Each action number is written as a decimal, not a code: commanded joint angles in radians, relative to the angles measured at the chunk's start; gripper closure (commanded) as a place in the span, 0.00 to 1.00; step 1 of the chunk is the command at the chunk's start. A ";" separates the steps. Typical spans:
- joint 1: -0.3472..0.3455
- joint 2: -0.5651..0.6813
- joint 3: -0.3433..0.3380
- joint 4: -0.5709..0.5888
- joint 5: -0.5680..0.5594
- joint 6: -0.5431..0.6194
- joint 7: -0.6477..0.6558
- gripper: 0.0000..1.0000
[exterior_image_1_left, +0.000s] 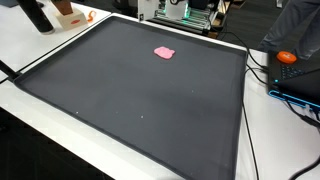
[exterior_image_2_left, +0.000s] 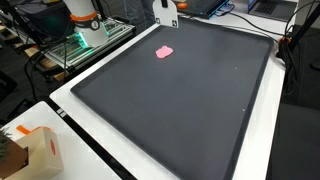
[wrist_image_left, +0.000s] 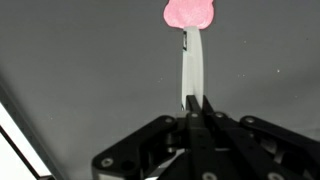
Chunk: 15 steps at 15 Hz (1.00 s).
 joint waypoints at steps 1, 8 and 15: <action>0.005 0.073 0.092 0.014 -0.108 -0.020 0.178 0.99; 0.063 0.219 0.215 0.062 -0.345 -0.103 0.489 0.99; 0.192 0.360 0.227 0.158 -0.524 -0.232 0.661 0.99</action>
